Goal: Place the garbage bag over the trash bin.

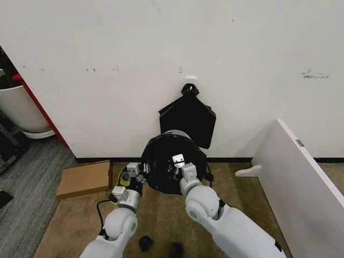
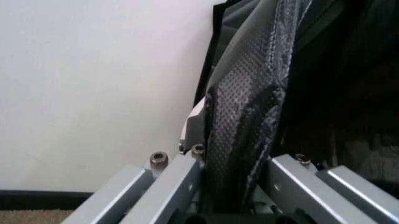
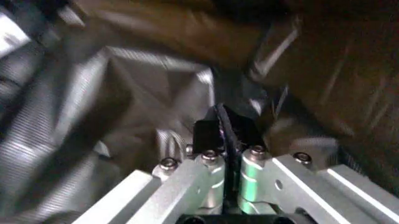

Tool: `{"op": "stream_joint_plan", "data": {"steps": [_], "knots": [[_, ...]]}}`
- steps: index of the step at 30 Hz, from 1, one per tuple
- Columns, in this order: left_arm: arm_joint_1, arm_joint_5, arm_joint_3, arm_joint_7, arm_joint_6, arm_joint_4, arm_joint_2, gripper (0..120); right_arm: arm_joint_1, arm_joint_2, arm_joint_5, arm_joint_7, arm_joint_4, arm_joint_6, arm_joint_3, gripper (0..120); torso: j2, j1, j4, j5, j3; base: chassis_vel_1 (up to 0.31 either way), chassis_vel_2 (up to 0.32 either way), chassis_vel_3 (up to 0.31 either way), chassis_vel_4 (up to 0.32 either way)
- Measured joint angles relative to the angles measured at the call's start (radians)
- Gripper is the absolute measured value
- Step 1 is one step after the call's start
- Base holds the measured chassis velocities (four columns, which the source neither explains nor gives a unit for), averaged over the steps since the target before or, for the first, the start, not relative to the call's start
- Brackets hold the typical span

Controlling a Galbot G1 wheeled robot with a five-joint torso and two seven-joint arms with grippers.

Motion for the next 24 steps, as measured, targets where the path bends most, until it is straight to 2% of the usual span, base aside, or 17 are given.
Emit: {"op": "stream_joint_plan", "data": {"steps": [4, 9, 14, 19, 24], "knots": [[0.005, 0.000, 0.000, 0.000, 0.000, -0.009, 0.002, 0, 0.014, 0.019, 0.024, 0.016, -0.047, -0.032, 0.004, 0, 0.000, 0.000, -0.0001, -0.0001, 0.000, 0.000, 0.000, 0.000, 0.000], [0.008, 0.003, 0.003, 0.000, 0.000, -0.014, 0.002, 0, 0.065, 0.086, 0.005, 0.029, -0.168, -0.067, 0.021, 0, 0.000, 0.000, 0.0000, 0.0000, 0.000, 0.000, 0.000, 0.000, 0.000], [0.009, 0.001, 0.003, 0.000, 0.000, -0.021, 0.007, 0, 0.097, 0.107, -0.016, 0.034, -0.231, -0.096, 0.021, 0, 0.000, 0.000, 0.0000, 0.0000, 0.000, 0.000, 0.000, 0.000, 0.000], [0.008, -0.002, 0.002, 0.000, 0.000, -0.033, 0.010, 0, 0.111, 0.123, -0.037, 0.030, -0.283, -0.098, 0.022, 0, 0.000, 0.000, 0.0000, 0.0000, 0.000, 0.000, 0.000, 0.000, 0.000], [0.009, -0.002, 0.009, 0.004, 0.000, -0.040, 0.009, 0, 0.114, 0.133, -0.095, 0.001, -0.333, -0.039, 0.031, 0, 0.000, 0.000, 0.0000, 0.0001, 0.000, 0.000, 0.000, 0.000, 0.000]]}}
